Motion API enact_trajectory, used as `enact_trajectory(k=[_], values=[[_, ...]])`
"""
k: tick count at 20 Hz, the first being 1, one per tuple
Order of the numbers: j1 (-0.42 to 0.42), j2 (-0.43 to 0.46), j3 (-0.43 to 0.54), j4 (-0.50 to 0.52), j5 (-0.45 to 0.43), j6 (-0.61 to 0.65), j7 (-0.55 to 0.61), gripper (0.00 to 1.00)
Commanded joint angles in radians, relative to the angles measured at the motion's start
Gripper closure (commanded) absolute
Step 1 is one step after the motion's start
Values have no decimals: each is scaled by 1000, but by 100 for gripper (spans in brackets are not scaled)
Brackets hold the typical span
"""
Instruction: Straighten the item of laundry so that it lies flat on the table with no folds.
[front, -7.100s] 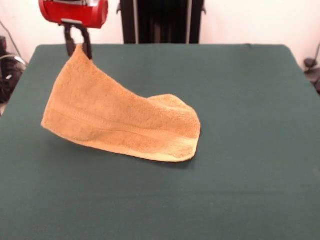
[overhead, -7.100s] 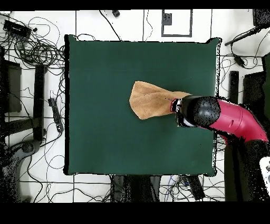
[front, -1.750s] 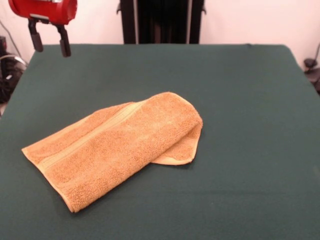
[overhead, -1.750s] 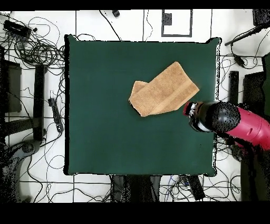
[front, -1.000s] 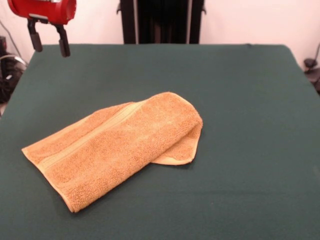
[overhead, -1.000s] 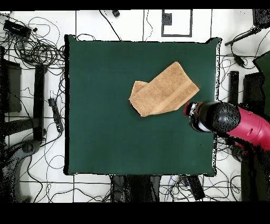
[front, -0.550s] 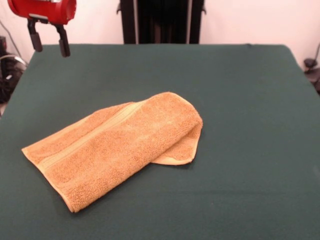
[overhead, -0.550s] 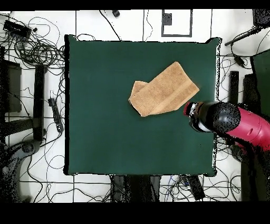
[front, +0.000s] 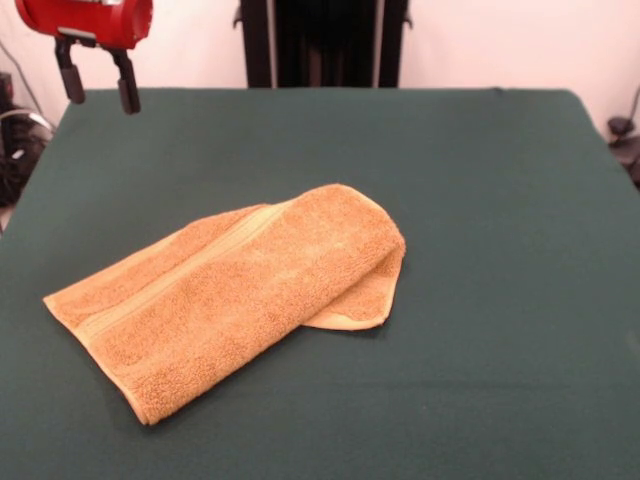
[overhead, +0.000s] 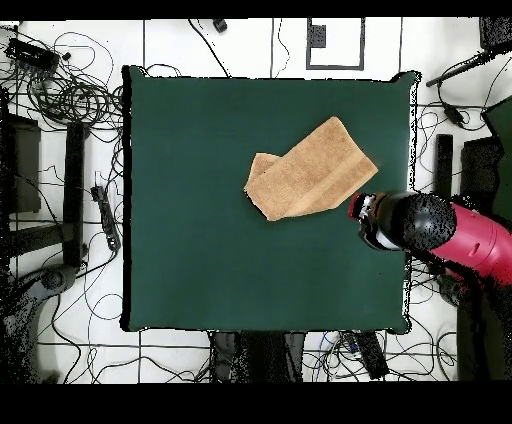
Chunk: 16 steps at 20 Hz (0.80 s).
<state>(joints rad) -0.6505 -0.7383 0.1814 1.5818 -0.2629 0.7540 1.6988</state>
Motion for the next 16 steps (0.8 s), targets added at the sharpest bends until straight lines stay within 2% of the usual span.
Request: enact_trajectory(k=[1, 16], values=[[35, 27, 101, 90, -32, 17, -83, 0], [31, 16, 103, 102, -28, 22, -88, 0]])
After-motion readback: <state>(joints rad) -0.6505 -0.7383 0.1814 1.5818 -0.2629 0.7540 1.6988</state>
